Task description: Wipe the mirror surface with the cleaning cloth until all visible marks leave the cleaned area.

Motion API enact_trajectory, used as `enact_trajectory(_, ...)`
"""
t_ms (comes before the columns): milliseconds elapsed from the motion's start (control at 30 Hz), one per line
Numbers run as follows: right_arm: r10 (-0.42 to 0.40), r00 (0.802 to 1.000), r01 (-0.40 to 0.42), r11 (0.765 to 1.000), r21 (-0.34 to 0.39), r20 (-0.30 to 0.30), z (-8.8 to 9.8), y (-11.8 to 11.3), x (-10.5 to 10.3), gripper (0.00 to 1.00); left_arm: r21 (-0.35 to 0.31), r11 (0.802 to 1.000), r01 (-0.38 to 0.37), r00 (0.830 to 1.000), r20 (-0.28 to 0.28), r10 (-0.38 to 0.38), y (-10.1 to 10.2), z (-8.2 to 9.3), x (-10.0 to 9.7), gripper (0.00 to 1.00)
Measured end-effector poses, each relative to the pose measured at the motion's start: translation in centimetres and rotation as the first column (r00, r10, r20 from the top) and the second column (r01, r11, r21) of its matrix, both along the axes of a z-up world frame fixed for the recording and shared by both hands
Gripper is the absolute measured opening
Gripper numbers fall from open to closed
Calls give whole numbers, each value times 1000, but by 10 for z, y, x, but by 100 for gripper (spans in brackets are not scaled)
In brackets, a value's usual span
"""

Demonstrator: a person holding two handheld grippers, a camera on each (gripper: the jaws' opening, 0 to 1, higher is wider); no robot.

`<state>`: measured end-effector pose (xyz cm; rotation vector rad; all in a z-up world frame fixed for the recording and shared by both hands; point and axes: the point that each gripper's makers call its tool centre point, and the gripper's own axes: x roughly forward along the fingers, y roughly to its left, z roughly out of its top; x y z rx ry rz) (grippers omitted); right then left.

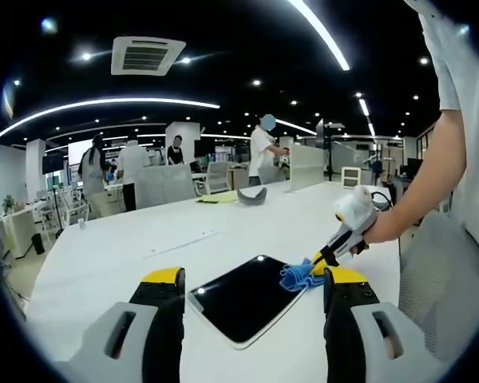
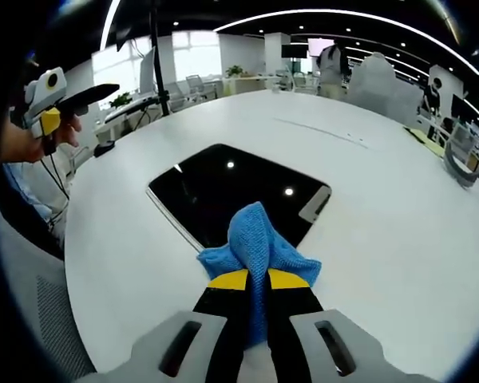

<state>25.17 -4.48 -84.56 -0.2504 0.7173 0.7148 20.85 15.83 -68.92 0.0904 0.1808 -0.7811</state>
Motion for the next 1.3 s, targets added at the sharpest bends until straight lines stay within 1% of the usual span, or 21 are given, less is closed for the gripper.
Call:
enact_trajectory(500, -18, 1000, 18, 1000, 2, -2, 0, -1, 10, 2, 2, 1000, 4, 1000, -1, -4, -2, 0, 1, 71)
enact_trajectory(800, -12, 1000, 12, 1000, -5, 2, 0, 0, 17, 2, 3, 1000, 1, 1000, -2, -1, -1, -1, 2, 71)
enact_trajectory(1067, -6, 1000, 6, 1000, -13, 4, 0, 1, 27, 2, 6, 1000, -3, 1000, -5, 3, 1, -2, 1, 71)
enact_trajectory(1300, -1, 1000, 1, 1000, -17, 5, 1, 1, 31, 2, 5, 1000, -6, 1000, -7, 6, 2, -2, 2, 71)
